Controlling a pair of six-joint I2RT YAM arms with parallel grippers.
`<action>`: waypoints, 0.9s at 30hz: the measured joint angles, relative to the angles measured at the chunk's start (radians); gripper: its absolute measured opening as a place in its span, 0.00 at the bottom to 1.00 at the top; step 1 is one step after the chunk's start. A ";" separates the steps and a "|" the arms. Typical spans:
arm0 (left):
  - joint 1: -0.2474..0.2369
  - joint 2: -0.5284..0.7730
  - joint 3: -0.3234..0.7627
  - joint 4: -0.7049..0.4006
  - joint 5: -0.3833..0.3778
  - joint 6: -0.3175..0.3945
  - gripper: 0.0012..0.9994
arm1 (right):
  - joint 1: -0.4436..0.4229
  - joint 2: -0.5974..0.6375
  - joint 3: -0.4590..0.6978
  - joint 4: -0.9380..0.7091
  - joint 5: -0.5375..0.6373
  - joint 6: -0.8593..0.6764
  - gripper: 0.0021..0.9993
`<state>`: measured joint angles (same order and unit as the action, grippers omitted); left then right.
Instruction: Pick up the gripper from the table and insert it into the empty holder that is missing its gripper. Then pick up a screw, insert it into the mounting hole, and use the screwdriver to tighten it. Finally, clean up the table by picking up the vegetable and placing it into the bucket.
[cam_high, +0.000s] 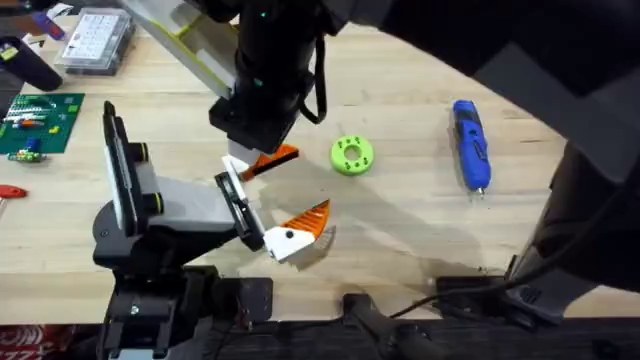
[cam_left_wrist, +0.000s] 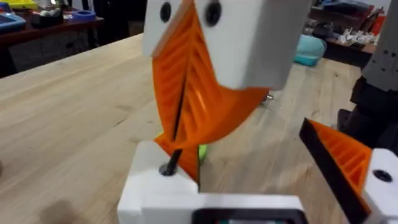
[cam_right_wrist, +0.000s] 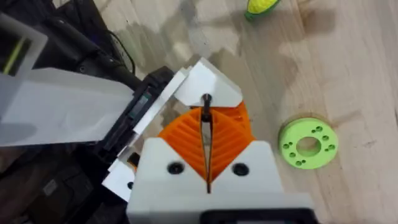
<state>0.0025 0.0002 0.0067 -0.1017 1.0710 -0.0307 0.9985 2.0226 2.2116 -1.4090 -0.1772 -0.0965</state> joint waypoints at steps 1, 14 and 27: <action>0.000 0.000 0.000 0.000 0.000 0.000 0.99 | 0.000 0.000 0.000 0.000 0.000 0.000 0.01; 0.000 0.000 0.000 0.000 0.000 0.000 0.99 | 0.000 0.000 0.000 0.026 0.000 0.000 0.01; 0.000 0.000 0.000 0.000 0.000 0.000 0.99 | 0.000 0.000 0.000 0.027 0.000 0.000 0.01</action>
<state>0.0025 0.0002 0.0067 -0.1017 1.0710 -0.0307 0.9985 2.0226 2.2116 -1.3824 -0.1776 -0.0967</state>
